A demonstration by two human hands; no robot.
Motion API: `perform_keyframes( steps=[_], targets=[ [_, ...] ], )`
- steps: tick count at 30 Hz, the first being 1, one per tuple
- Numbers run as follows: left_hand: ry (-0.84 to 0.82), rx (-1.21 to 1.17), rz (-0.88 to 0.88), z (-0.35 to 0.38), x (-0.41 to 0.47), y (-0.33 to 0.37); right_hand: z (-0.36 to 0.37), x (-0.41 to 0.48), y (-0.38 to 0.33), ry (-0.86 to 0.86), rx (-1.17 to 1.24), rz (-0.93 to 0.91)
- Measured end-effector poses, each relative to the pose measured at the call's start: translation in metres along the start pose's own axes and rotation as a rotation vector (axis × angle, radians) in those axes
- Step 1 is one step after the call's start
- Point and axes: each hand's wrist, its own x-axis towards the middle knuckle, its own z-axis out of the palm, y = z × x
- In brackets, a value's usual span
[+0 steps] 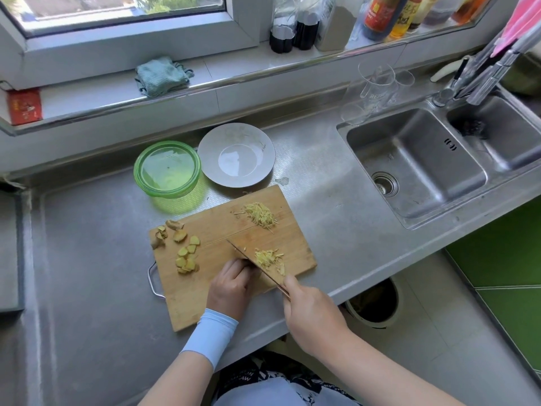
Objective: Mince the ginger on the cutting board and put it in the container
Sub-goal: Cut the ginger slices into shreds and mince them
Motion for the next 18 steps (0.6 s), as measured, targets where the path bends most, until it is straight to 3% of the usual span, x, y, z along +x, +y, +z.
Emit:
perform_keyframes(
  steps=[8,18],
  targets=[
    [0.021,0.005,-0.004,-0.003,0.003,0.004,0.000,0.033,-0.021,-0.012,-0.035,-0.001],
    [0.002,0.020,-0.022,0.001,-0.001,-0.001,0.001,0.005,-0.006,-0.011,0.022,0.040]
  ],
)
